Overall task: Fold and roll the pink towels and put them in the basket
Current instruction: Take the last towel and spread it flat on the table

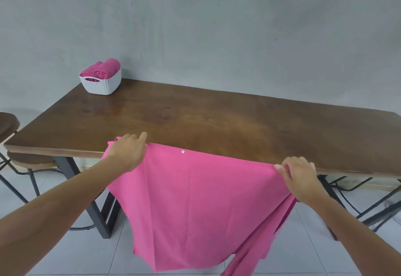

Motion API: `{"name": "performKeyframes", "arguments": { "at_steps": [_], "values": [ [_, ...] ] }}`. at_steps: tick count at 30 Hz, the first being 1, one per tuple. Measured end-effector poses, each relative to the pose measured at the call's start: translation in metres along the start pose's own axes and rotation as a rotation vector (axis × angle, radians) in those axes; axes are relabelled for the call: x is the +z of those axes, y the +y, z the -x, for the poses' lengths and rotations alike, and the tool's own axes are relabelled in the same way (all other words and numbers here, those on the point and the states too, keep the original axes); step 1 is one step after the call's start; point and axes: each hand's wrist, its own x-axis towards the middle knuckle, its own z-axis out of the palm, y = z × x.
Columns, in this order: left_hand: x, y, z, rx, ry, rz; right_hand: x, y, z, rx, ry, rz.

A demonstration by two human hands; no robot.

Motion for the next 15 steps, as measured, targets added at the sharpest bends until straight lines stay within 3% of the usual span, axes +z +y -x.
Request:
{"name": "performKeyframes", "arguments": {
  "at_steps": [8,15],
  "values": [
    [0.003,0.014,-0.099,-0.094,0.016,-0.008,0.007,0.02,-0.124,-0.078,0.105,0.003],
    [0.034,0.047,-0.178,-0.375,-0.071,-0.095,0.073,0.031,-0.214,-0.103,0.186,0.035]
  ]
}}
